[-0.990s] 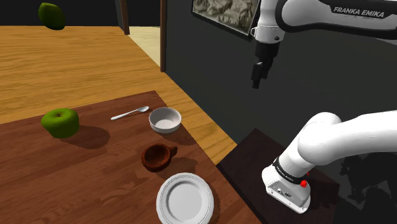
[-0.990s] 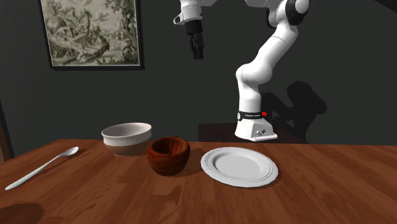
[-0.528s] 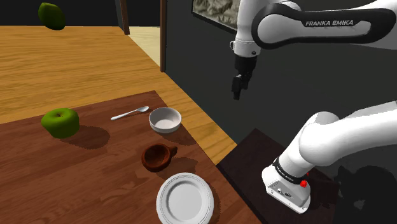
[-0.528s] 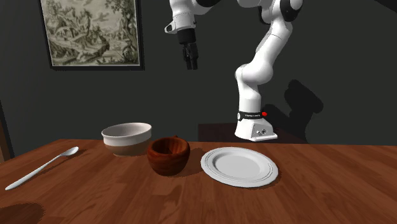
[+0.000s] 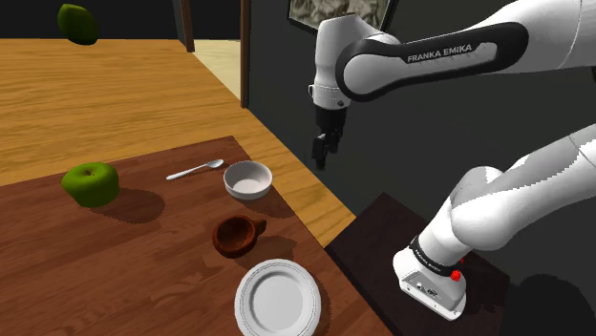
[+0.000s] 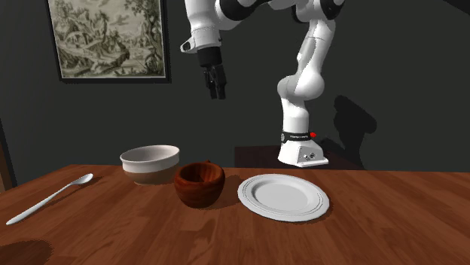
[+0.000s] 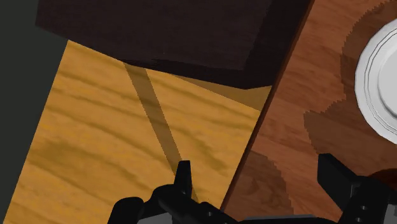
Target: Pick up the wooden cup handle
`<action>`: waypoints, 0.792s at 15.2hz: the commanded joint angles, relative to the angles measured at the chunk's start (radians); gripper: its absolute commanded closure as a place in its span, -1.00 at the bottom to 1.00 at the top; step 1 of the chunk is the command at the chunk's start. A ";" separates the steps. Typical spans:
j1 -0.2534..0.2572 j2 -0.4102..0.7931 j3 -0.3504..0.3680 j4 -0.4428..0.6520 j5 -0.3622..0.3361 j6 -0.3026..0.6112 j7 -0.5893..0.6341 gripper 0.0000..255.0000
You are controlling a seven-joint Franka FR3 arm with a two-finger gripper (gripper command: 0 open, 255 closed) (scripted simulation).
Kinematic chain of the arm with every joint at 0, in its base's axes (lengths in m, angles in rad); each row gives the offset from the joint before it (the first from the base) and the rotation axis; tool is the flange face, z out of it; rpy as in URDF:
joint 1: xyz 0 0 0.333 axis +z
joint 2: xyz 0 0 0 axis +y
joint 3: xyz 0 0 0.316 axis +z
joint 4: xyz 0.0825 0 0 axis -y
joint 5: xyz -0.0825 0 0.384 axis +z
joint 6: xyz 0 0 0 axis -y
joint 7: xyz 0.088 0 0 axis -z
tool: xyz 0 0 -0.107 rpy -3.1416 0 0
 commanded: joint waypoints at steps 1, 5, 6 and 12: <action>0.016 0.051 0.020 0.007 0.017 0.049 0.008 -1.00; 0.043 0.173 0.060 0.049 0.039 0.137 0.023 -1.00; 0.050 0.205 0.069 0.062 0.042 0.157 0.028 -1.00; 0.092 0.398 0.122 0.162 0.044 0.264 0.057 -1.00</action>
